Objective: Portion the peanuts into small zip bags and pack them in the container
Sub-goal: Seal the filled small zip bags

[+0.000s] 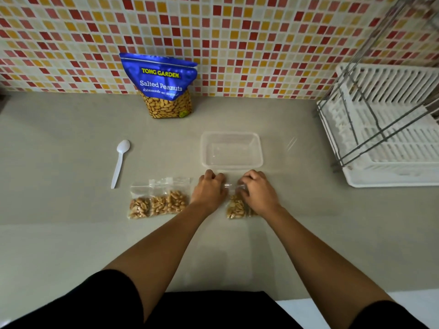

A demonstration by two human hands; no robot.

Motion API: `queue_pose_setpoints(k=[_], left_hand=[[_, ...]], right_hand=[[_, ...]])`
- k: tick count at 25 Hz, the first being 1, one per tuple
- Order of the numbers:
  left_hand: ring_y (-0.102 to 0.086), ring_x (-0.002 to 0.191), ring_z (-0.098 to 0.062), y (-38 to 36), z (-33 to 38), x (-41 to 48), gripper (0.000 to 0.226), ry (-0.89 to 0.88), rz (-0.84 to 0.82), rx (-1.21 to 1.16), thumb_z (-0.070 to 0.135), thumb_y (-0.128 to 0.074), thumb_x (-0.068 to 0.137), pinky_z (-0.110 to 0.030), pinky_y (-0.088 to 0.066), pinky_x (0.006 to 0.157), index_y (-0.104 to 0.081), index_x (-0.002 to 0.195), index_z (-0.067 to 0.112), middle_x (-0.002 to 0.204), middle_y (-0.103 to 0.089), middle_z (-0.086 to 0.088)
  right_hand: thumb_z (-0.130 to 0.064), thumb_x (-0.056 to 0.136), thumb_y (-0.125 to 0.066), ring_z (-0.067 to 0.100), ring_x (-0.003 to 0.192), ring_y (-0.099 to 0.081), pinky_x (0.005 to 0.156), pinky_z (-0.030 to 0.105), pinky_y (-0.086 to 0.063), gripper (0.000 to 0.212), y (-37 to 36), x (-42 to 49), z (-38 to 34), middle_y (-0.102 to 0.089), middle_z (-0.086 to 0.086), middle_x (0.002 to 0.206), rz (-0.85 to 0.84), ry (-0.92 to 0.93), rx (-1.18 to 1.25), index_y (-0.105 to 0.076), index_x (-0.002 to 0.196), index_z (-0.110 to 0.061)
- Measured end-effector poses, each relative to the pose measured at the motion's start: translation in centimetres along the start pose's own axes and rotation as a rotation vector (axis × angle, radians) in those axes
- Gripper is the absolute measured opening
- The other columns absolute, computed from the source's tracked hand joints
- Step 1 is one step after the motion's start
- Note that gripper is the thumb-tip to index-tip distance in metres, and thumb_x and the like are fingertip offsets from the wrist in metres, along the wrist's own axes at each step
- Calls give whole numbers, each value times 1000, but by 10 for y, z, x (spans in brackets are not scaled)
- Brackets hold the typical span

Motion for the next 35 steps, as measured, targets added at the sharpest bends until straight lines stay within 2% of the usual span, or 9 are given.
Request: queue_pose_setpoints(k=[4,6,8,10,14,19,24,31,35], left_hand=[[-56,92,-29,8,-1,-4,15,9,104,-239,15,-59,84,-29,-43,77,-62,95,4,102,-58,-17],[-59,79,-18,13,-13,-12,5,72,86,-606,11,-66,81,-24,-43,69,-61,83,12,87,-64,-11],[-61,71,-11,19,-20,-20,15,93,39,-951,4,-66,82,-24,-48,70,-58,76,15,76,-64,-5],[-61,69,-11,28,-25,-26,18,95,16,-1081,0,-64,83,-24,-52,68,-58,77,16,73,-63,-4],[-64,72,-15,58,-27,-34,15,27,-23,-1001,3,-63,85,-20,-53,64,-65,88,17,86,-64,-3],[-65,70,-18,86,-30,-41,7,-107,-34,-713,15,-68,84,-34,-54,66,-69,90,13,79,-69,1],[-56,59,0,103,-31,-45,4,-182,53,-525,18,-68,84,-14,-44,59,-69,80,17,66,-63,12],[-62,60,-4,119,-47,-47,9,-181,84,-477,14,-67,84,-10,-44,57,-66,76,18,67,-66,8],[-67,68,1,127,-95,-53,12,-46,125,-592,14,-64,87,-11,-45,63,-65,77,21,75,-69,4]], right_hand=[[-15,86,-59,26,92,-59,77,33,-46,10,13,-5,-8,-66,8,98,71,37,105,-63,94,-11],[-19,86,-64,15,76,-63,71,26,-47,10,18,-10,3,-70,3,87,122,-93,403,-61,92,-12],[-14,82,-69,2,71,-64,72,21,-48,8,12,-13,9,-70,-2,80,128,-226,752,-63,87,-13],[-9,82,-69,-2,65,-65,69,21,-50,10,3,-16,3,-70,-7,72,108,-292,993,-65,77,-18],[-11,84,-67,11,68,-68,72,31,-55,16,0,-15,-22,-72,-4,69,93,-287,1133,-68,74,-24],[-15,84,-66,14,70,-68,74,37,-55,13,3,-12,-56,-72,0,73,68,-214,1124,-69,75,-24],[-21,84,-67,13,66,-68,67,34,-55,7,19,-11,-75,-71,-4,70,179,-133,860,-69,77,-22],[-15,83,-67,18,65,-68,66,33,-55,6,39,-10,-82,-68,-1,67,273,-118,747,-68,77,-16],[-12,87,-64,10,63,-66,68,27,-55,10,57,-10,-46,-69,-1,71,326,-208,842,-66,78,-17]])
Point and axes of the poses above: each hand's wrist, its own x-axis towards the middle knuckle, its own y-axis out of the back of the hand, z = x × y, the point moved 10 cm from there along x, towards the middle knuckle
